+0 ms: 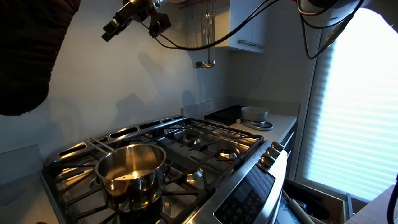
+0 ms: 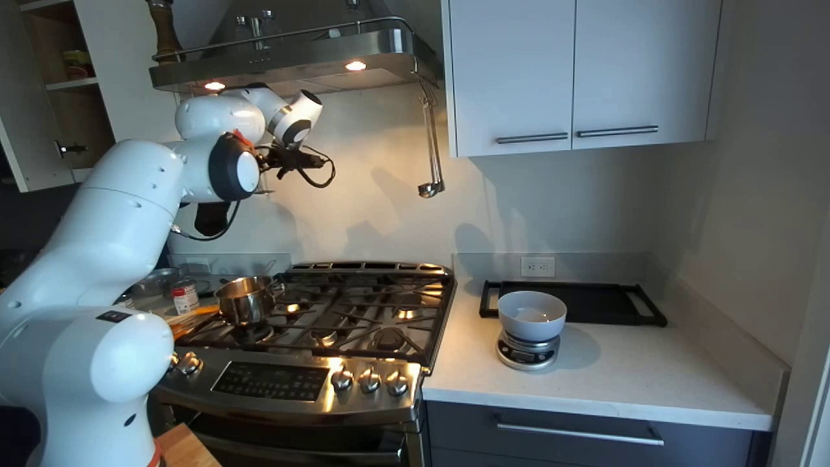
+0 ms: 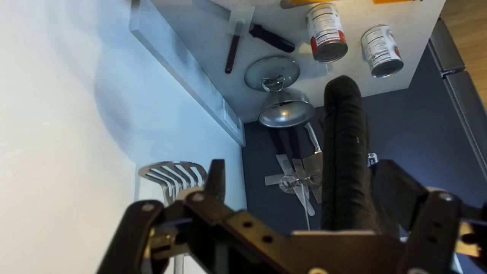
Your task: Hang the masher on the hook above the stove.
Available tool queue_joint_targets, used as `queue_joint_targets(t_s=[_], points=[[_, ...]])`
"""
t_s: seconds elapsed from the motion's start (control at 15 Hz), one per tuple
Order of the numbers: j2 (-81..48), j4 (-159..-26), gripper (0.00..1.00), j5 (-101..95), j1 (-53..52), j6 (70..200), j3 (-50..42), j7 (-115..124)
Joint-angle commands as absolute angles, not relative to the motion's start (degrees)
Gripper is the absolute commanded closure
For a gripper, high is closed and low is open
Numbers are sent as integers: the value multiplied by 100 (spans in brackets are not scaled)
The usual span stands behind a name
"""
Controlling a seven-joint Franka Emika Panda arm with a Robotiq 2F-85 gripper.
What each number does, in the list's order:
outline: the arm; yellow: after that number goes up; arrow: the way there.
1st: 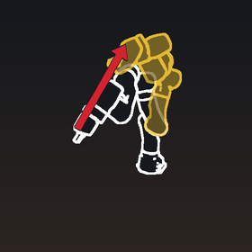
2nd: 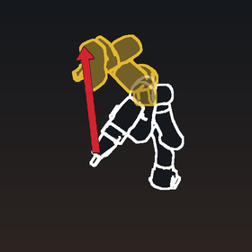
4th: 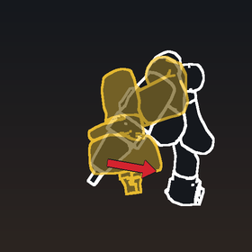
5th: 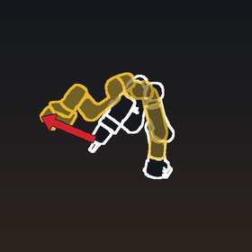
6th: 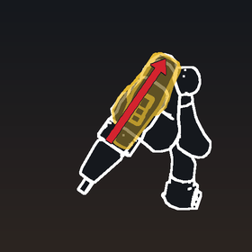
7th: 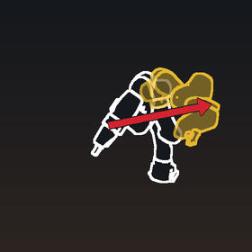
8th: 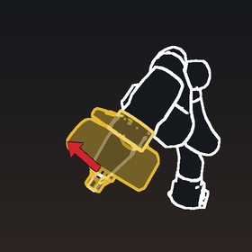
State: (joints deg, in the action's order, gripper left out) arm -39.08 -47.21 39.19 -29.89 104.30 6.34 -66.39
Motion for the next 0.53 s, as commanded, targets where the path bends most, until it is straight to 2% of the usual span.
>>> queue_joint_targets(t_s=[0.0,0.47], points=[[-3116,-6095,0,3842,-3066,10768,401,-6280],[-2577,-8004,0,3871,-3182,12429,216,-7015]])
